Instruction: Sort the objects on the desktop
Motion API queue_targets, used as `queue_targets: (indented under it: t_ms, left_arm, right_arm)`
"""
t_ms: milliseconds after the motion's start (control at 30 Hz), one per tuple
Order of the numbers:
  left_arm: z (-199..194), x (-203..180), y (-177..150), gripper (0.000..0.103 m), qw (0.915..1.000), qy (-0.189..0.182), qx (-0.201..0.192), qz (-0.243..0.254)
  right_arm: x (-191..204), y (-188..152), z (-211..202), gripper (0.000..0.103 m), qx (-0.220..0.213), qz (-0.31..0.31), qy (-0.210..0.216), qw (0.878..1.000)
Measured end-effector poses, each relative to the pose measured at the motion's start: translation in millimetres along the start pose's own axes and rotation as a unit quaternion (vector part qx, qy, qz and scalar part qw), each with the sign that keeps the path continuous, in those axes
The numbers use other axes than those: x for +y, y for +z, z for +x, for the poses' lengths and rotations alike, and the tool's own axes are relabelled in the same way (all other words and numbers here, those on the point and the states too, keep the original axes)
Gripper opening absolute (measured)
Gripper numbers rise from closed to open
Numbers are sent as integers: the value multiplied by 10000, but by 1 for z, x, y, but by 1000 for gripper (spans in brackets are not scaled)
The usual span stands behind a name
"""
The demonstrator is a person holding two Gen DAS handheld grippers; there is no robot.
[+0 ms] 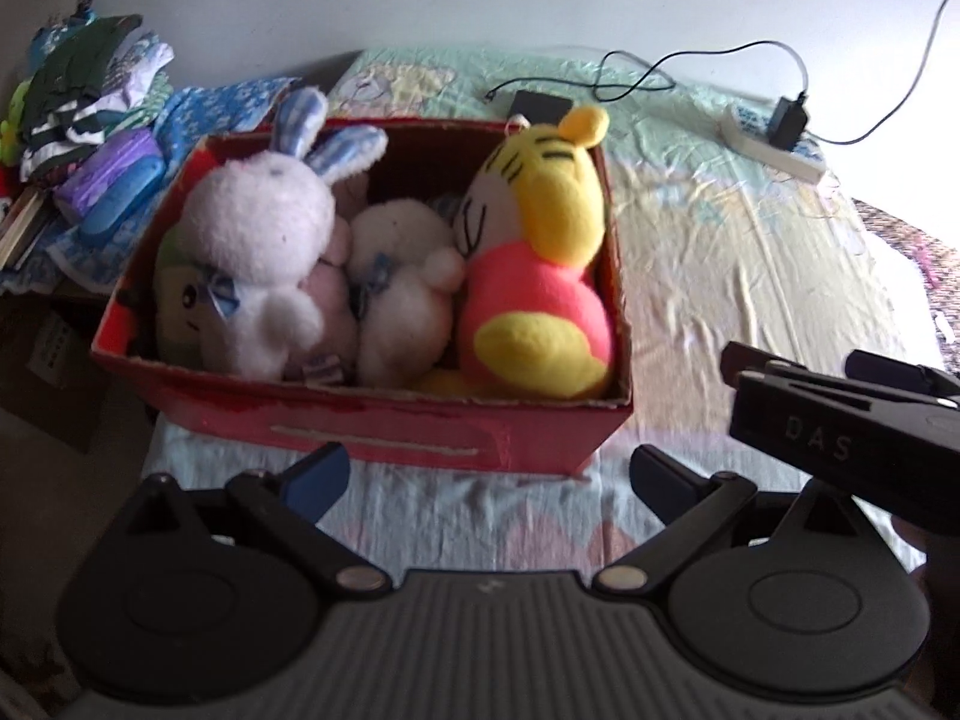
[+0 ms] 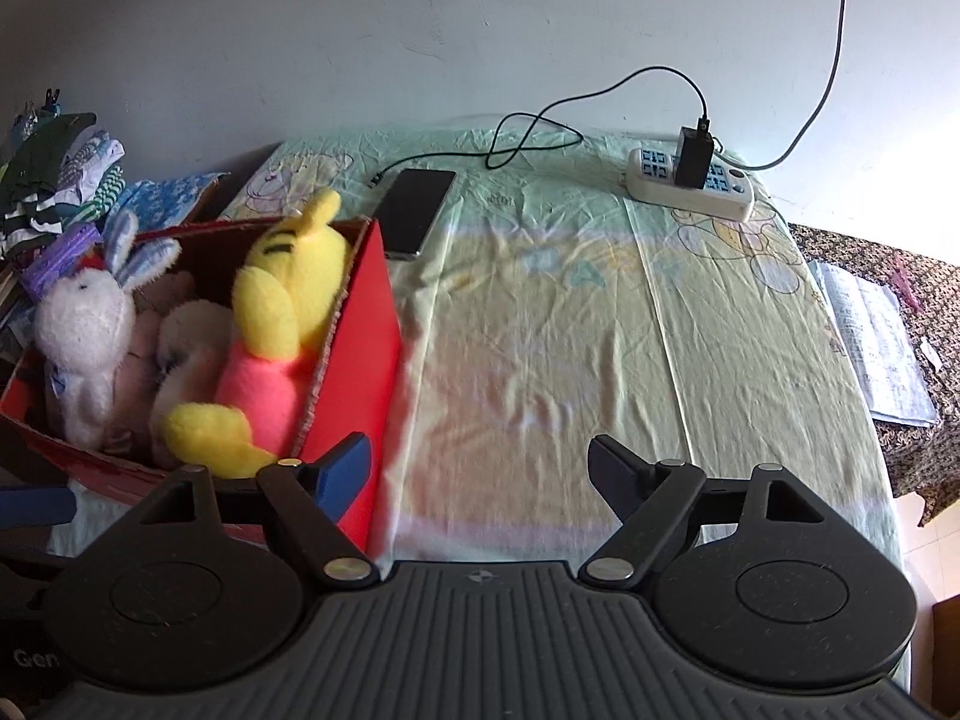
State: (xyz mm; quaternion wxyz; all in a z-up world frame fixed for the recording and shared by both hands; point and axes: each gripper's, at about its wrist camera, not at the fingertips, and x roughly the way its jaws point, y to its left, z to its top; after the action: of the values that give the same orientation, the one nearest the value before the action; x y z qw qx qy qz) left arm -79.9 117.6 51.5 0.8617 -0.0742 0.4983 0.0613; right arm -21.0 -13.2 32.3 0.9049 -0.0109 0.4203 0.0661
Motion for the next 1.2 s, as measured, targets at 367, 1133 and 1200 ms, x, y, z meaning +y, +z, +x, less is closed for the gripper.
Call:
queue_targets:
  t_ms: [367, 1133, 1200]
  left_arm:
    - [-9, 34, 16, 102, 10000, -41, -16, 29]
    - [-20, 98, 49, 102, 9954, 930, -160, 181]
    - [-19, 100, 53, 102, 9951, 961, -130, 209]
  right_arm:
    - [36, 13, -15, 82, -120, -111, -34, 9999]
    - [98, 38, -18, 82, -53, 13, 425, 9991]
    - [99, 42, -14, 82, 111, 87, 529, 9985]
